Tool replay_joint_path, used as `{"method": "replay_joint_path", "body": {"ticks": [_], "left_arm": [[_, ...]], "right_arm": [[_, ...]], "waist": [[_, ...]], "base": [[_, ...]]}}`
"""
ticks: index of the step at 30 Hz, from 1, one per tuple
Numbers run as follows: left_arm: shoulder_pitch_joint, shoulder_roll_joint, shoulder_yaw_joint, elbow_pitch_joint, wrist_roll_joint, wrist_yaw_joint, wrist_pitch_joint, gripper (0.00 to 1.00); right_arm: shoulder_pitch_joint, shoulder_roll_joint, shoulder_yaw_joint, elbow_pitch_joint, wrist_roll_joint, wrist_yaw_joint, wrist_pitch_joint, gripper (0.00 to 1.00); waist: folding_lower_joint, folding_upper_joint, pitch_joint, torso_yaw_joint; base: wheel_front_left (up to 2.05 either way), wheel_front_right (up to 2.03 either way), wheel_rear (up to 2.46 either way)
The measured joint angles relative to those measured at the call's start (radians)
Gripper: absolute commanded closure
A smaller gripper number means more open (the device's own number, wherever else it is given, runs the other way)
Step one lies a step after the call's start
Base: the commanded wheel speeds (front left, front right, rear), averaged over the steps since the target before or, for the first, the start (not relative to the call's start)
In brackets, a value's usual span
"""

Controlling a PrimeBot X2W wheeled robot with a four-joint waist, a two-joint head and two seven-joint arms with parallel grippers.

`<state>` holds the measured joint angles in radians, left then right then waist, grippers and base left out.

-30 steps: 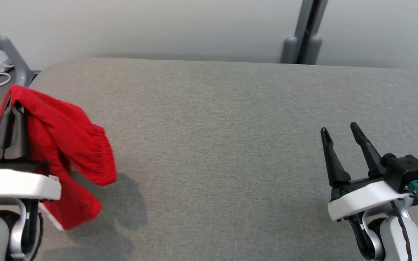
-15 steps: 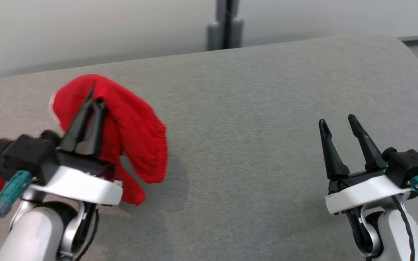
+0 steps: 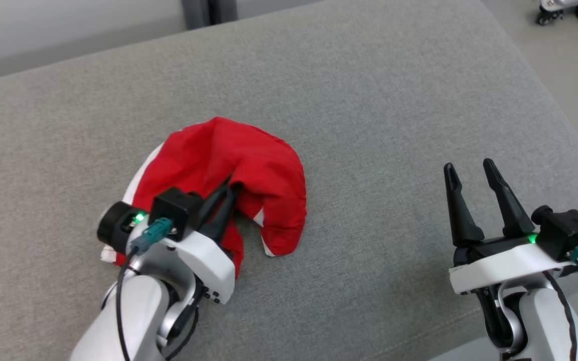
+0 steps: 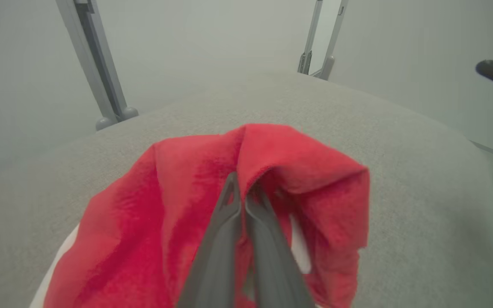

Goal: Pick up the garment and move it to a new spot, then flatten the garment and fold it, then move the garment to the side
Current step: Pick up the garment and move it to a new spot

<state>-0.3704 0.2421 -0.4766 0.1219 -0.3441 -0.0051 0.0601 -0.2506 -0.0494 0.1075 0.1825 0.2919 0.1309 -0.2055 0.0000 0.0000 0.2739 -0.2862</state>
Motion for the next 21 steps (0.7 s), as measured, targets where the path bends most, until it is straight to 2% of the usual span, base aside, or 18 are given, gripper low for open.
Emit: {"method": "replay_joint_path", "body": {"ticks": [7,8,9,11,16,21], "left_arm": [[-0.018,-0.037,-0.045,0.118,-0.012,-0.045,-0.035,1.0],[-0.021,-0.041,-0.047,0.125,-0.017,-0.047,-0.043,0.69],[-0.023,-0.044,-0.05,0.13,-0.018,-0.048,-0.046,0.28],[-0.023,-0.053,-0.053,0.134,-0.026,-0.052,-0.057,0.0],[0.01,-0.074,-0.029,0.109,-0.087,-0.055,-0.081,0.0],[0.067,-0.054,0.051,0.056,-0.097,0.027,-0.153,0.0]], "right_arm": [[-0.011,0.0,-0.006,0.034,0.006,0.0,-0.019,0.0],[-0.012,0.0,-0.007,0.037,0.006,0.0,-0.02,0.0],[-0.013,0.0,-0.009,0.042,0.005,0.0,-0.02,0.0],[-0.014,0.001,-0.015,0.05,-0.001,0.0,-0.021,0.0],[-0.016,0.001,-0.033,0.054,-0.021,0.0,-0.018,0.0],[-0.006,0.001,-0.049,0.046,-0.041,0.0,0.002,0.0]], "waist": [[0.0,0.0,0.028,-0.004],[0.0,0.0,0.026,0.002],[0.0,0.0,0.023,0.008],[0.0,0.0,0.016,0.021],[0.0,0.0,-0.014,0.062],[0.0,0.0,-0.056,0.122]], "base": [[0.0,0.0,0.0],[0.0,0.0,0.0],[0.0,0.0,0.0],[0.0,0.0,0.0],[0.0,0.0,0.0],[0.0,0.0,0.0]]}}
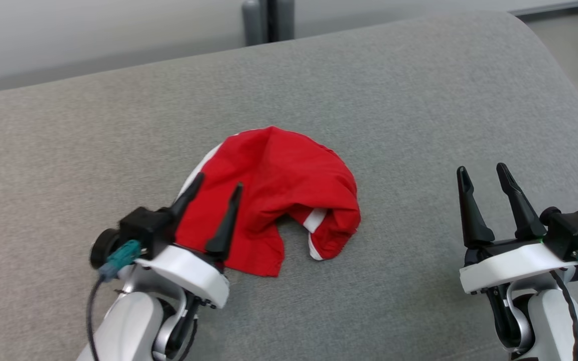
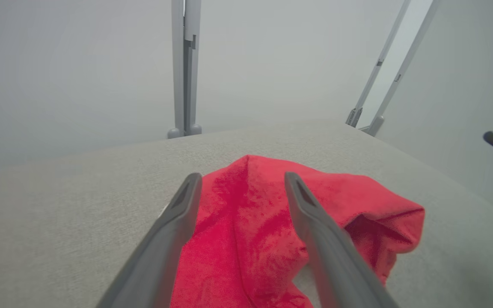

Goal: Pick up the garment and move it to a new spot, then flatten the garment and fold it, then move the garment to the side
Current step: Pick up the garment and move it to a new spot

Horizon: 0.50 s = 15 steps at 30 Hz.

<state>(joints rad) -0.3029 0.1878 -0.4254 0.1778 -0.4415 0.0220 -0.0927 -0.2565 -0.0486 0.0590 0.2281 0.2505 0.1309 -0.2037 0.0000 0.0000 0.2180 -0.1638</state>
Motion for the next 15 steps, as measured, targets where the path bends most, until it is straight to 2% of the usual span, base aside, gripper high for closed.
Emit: {"method": "replay_joint_path", "body": {"ticks": [5,15], "left_arm": [[0.043,0.021,0.084,-0.024,-0.02,0.067,-0.062,0.0],[0.13,0.085,0.214,-0.021,-0.059,0.129,-0.119,0.0]], "right_arm": [[0.016,0.0,-0.018,-0.019,-0.017,0.0,0.02,0.0],[0.053,0.0,-0.031,-0.055,-0.049,0.0,0.065,0.0]], "waist": [[0.0,0.0,-0.031,0.055],[0.0,0.0,-0.095,0.145]], "base": [[0.0,0.0,0.0],[0.0,0.0,0.0]]}}
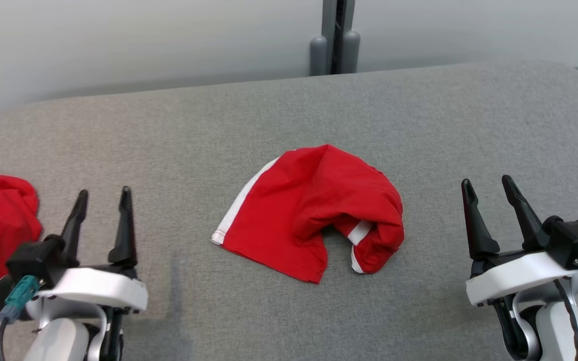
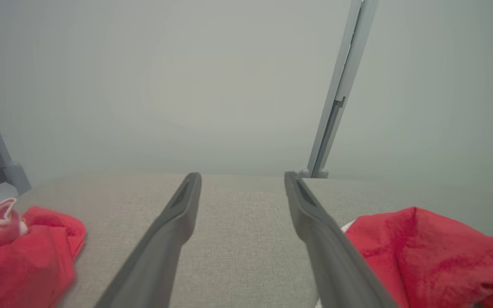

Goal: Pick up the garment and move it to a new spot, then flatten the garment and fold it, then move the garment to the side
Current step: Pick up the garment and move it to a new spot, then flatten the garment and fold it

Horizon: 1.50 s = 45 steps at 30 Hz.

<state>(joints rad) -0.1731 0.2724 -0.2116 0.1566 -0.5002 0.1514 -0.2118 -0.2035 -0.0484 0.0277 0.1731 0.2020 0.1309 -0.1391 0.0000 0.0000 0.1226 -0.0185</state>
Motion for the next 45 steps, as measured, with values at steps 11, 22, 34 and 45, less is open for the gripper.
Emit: {"method": "replay_joint_path", "body": {"ticks": [11,22,34,45], "left_arm": [[0.114,0.031,-0.011,-0.085,0.018,0.036,0.022,0.0],[0.214,0.045,-0.041,-0.172,0.033,0.072,0.08,0.0],[0.226,0.057,-0.045,-0.195,0.032,0.083,0.098,0.0],[0.22,0.057,-0.05,-0.193,0.024,0.083,0.098,0.0]], "right_arm": [[0.062,0.0,0.013,-0.021,-0.015,0.0,0.036,0.0],[0.143,0.0,0.01,-0.053,-0.015,0.0,0.064,0.0],[0.157,0.0,0.006,-0.069,-0.012,0.0,0.071,0.0],[0.155,0.0,0.001,-0.068,-0.01,0.0,0.071,0.0]], "waist": [[0.0,0.0,-0.073,0.024],[0.0,0.0,-0.13,0.014],[0.0,0.0,-0.12,0.017],[0.0,0.0,-0.107,0.027]], "base": [[0.0,0.0,0.0],[0.0,0.0,0.0],[0.0,0.0,0.0],[0.0,0.0,0.0]]}}
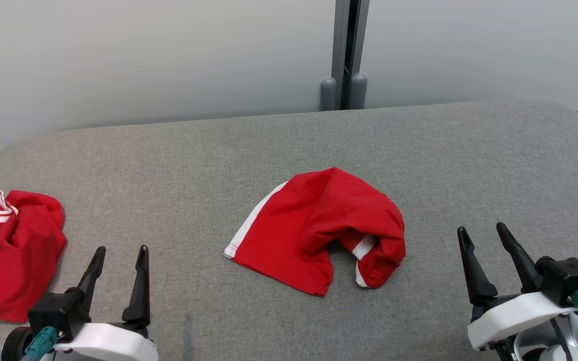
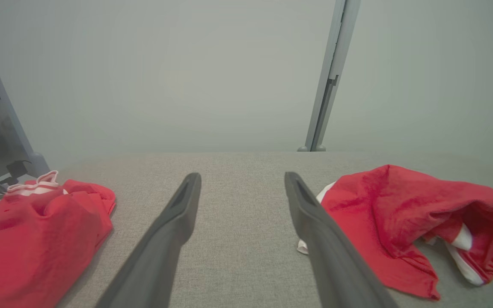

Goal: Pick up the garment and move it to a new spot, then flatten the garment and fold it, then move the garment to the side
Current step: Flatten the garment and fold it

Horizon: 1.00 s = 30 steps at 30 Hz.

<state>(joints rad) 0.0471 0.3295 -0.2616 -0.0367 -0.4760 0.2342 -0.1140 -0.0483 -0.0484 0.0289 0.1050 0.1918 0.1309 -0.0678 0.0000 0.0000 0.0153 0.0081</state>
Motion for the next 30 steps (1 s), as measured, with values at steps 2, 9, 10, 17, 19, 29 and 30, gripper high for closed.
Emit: {"method": "replay_joint_path", "body": {"ticks": [2,9,10,17,19,29,30], "left_arm": [[-0.001,0.001,-0.001,0.0,0.0,0.0,-0.001,0.0],[-0.011,-0.001,-0.007,0.002,-0.003,0.0,-0.001,0.0],[-0.012,-0.001,-0.008,0.003,-0.006,0.0,-0.001,0.0],[-0.063,-0.004,-0.014,0.006,-0.008,-0.013,-0.012,0.0],[-0.083,-0.008,-0.02,0.008,-0.008,-0.02,-0.018,0.0],[-0.229,-0.046,-0.06,0.072,0.001,-0.072,-0.065,0.0],[-0.239,-0.052,-0.065,0.08,0.001,-0.077,-0.069,0.0]], "right_arm": [[-0.003,0.0,0.0,0.001,0.0,0.0,0.0,0.0],[-0.005,0.0,-0.004,0.002,0.0,0.0,-0.004,0.0],[-0.005,0.0,-0.006,0.003,0.001,0.0,-0.004,0.0],[-0.116,-0.023,-0.103,0.058,0.0,0.0,-0.007,0.0],[-0.165,-0.046,-0.12,0.089,0.012,0.0,-0.005,0.0],[-0.468,-0.163,0.053,0.436,0.154,0.0,0.1,0.0],[-0.486,-0.17,0.077,0.472,0.165,0.0,0.108,0.0]], "waist": [[0.0,0.0,0.002,0.002],[0.0,0.0,0.01,0.005],[0.0,0.0,0.012,0.007],[0.0,0.0,0.056,0.031],[0.0,0.0,0.077,0.042],[0.0,0.0,0.22,0.12],[0.0,0.0,0.23,0.128]], "base": [[0.0,0.0,0.0],[0.0,0.0,0.0],[0.0,0.0,0.0],[0.0,0.0,0.0],[0.0,0.0,0.0],[0.0,0.0,0.0],[0.0,0.0,0.0]]}}
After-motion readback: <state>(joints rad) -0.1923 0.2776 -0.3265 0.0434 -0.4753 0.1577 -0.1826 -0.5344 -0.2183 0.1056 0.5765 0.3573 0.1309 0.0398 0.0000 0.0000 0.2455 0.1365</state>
